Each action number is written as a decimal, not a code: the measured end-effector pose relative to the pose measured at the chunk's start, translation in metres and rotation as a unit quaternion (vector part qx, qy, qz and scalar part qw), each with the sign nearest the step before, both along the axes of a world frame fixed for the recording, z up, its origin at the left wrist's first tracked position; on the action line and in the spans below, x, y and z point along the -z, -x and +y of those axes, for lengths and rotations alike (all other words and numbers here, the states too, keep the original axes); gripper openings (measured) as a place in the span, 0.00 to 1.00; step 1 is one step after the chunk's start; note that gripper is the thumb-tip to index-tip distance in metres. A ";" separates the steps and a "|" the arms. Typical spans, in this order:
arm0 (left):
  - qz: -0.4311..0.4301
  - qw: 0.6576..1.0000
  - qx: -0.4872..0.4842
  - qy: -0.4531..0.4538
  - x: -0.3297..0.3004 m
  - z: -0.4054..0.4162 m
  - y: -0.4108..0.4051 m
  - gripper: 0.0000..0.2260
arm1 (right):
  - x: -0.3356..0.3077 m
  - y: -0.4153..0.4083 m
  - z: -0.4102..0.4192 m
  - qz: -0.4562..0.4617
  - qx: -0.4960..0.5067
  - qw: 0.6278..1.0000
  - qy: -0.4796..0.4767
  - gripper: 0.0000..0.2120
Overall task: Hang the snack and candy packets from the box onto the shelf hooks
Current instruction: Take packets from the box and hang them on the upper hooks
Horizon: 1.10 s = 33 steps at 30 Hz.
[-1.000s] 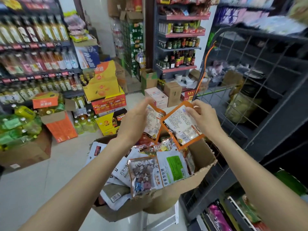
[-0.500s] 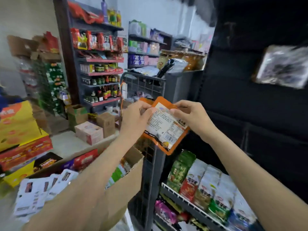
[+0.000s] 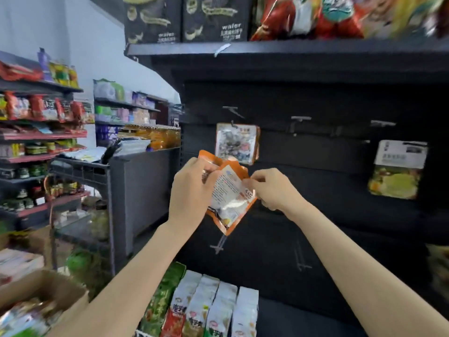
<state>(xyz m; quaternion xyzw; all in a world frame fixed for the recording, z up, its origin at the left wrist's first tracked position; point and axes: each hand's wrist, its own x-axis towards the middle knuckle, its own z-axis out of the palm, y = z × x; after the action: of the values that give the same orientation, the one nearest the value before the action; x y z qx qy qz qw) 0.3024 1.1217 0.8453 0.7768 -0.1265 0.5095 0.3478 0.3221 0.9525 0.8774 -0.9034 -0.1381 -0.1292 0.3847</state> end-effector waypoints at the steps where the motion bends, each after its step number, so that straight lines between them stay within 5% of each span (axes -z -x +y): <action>1: -0.011 1.000 -0.004 -0.005 -0.004 -0.008 -0.002 0.02 | -0.006 -0.002 -0.005 0.057 -0.029 0.994 -0.084 0.15; 3: -0.019 1.000 -0.006 -0.013 -0.008 -0.021 -0.005 0.02 | -0.017 -0.008 -0.014 0.146 -0.062 0.967 -0.198 0.20; 5: -0.014 1.000 -0.004 -0.016 -0.007 -0.030 -0.006 0.04 | -0.022 -0.020 -0.018 0.156 -0.061 0.968 -0.188 0.25; 9: 0.034 0.999 -0.014 0.015 -0.007 -0.031 -0.006 0.15 | -0.035 -0.040 -0.009 0.090 -0.043 0.990 -0.100 0.15; 14: 0.085 0.993 -0.077 -0.010 -0.021 -0.004 -0.022 0.11 | -0.055 -0.053 0.007 -0.007 -0.103 0.989 0.108 0.07; 18: 0.122 0.986 -0.118 -0.008 -0.032 0.015 -0.037 0.13 | -0.065 -0.071 0.017 -0.177 -0.085 0.955 0.223 0.18; 23: 0.110 0.985 -0.133 0.001 -0.039 0.029 -0.044 0.14 | -0.074 -0.090 0.025 -0.272 -0.003 0.958 0.094 0.07; 28: 0.083 0.988 -0.133 -0.003 -0.045 0.043 -0.054 0.12 | -0.078 -0.108 0.031 -0.269 -0.015 0.958 -0.100 0.03; 33: 0.073 0.989 -0.128 -0.007 -0.050 0.051 -0.065 0.12 | -0.088 -0.115 0.038 -0.264 -0.020 0.952 -0.152 0.01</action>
<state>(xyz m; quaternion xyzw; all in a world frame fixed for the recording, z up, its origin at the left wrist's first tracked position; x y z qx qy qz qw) 0.3672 1.1724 0.8952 0.8240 -0.0044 0.4911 0.2825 0.4369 0.9908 0.9655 -0.7652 -0.2311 -0.3748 0.4697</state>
